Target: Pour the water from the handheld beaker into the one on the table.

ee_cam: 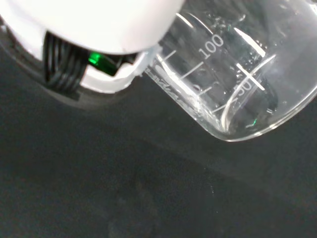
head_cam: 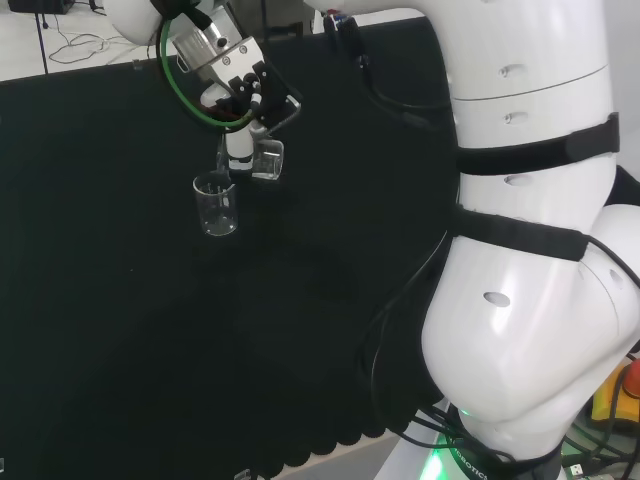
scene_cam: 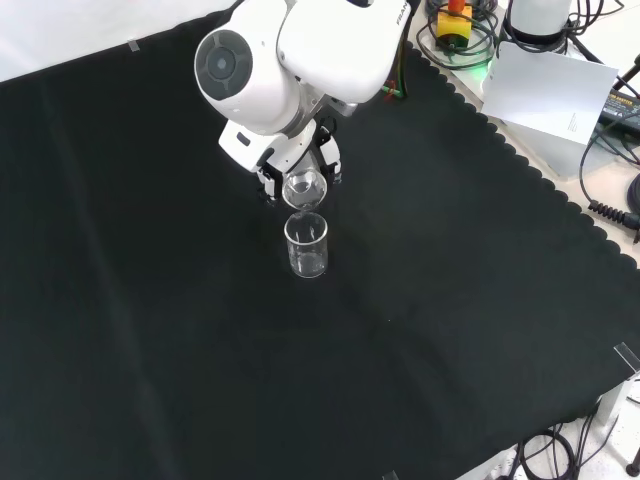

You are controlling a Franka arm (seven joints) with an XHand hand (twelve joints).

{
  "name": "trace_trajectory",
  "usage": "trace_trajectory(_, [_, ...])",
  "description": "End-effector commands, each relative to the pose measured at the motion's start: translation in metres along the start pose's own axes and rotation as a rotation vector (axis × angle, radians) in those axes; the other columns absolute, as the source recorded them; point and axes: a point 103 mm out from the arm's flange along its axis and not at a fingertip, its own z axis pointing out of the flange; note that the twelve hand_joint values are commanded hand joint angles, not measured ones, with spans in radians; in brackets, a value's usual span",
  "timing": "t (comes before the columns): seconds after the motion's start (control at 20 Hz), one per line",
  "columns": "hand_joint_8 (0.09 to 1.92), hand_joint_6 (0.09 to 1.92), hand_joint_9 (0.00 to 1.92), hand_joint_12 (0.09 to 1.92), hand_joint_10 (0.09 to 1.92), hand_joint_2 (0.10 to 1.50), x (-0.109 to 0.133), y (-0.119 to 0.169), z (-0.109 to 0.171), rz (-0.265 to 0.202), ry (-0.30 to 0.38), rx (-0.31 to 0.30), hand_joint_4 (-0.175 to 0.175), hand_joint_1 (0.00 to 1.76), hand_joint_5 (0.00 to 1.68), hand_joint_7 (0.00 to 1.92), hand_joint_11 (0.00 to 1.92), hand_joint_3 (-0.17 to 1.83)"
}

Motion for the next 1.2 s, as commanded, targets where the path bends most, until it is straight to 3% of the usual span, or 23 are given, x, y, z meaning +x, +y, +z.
trace_trajectory(0.05, [0.09,0.24,1.61,0.76,0.09,0.73,0.002,0.0,-0.002,0.009,-0.025,0.02,-0.175,1.32,1.44,1.55,1.27,0.42])
trace_trajectory(1.2, [0.09,0.28,1.61,0.76,0.09,0.73,0.013,-0.002,-0.011,0.023,-0.089,0.077,-0.175,1.32,1.42,1.55,1.27,0.43])
